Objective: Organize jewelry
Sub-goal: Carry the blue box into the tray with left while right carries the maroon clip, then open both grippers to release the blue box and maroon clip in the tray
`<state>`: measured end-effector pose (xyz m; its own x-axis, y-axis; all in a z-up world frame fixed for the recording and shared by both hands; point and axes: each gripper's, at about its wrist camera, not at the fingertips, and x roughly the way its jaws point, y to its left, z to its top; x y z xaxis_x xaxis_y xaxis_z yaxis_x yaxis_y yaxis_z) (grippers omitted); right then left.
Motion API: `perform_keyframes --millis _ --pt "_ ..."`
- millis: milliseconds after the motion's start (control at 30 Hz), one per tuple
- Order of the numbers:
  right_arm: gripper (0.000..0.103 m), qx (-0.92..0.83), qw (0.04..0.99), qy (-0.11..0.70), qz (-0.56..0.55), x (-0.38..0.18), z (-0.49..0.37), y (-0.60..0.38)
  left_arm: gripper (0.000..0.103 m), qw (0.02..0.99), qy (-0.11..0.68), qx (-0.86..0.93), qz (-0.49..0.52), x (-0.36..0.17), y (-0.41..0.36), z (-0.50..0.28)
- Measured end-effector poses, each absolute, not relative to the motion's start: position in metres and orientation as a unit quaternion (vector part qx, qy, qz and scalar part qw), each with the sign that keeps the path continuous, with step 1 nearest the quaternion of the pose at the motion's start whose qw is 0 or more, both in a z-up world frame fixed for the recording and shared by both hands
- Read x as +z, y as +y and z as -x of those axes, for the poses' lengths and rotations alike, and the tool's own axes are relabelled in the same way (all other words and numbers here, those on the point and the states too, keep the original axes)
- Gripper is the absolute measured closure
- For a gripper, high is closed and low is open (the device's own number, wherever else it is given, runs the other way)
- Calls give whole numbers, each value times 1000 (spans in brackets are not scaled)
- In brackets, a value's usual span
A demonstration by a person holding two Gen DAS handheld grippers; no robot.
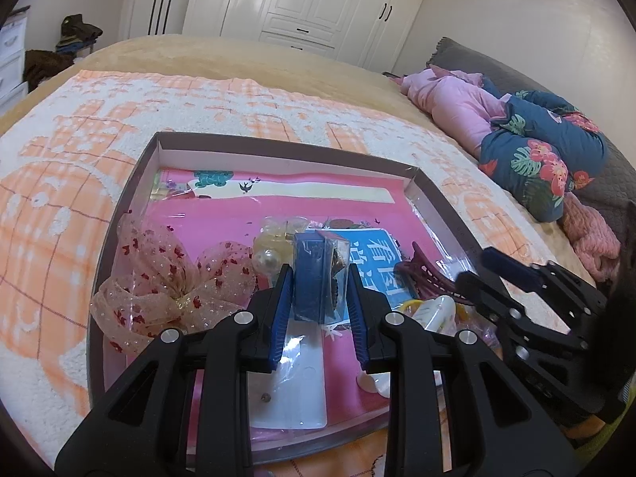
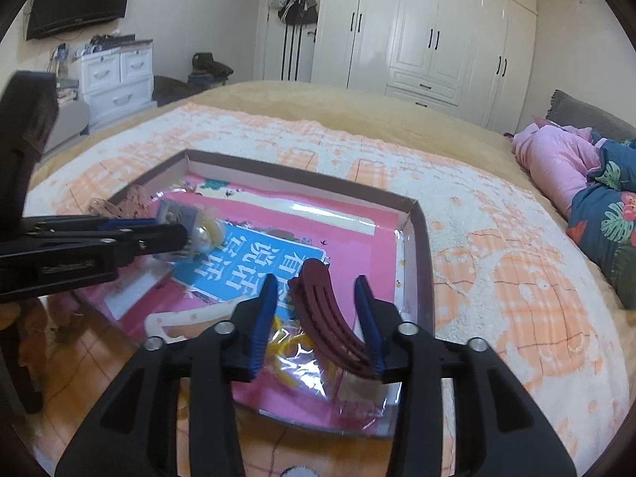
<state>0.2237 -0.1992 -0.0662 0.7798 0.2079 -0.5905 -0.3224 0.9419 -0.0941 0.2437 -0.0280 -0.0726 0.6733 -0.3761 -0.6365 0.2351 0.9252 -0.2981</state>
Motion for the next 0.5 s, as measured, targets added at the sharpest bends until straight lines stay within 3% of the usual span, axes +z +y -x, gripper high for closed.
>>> perform_keyframes --millis 167,233,367,500 --pt "41 134 945 285 86 -59 -205 -204 82 912 363 -166 96 -69 -28 -240" --pt "36 130 948 278 86 -56 -198 -206 72 913 360 -165 98 -67 -27 -238" --pt "26 120 952 269 80 -50 -189 -212 67 916 352 -164 103 -59 -24 -233" --pt "22 113 956 262 67 -45 -182 -219 48 919 339 -165 115 -48 -19 -224"
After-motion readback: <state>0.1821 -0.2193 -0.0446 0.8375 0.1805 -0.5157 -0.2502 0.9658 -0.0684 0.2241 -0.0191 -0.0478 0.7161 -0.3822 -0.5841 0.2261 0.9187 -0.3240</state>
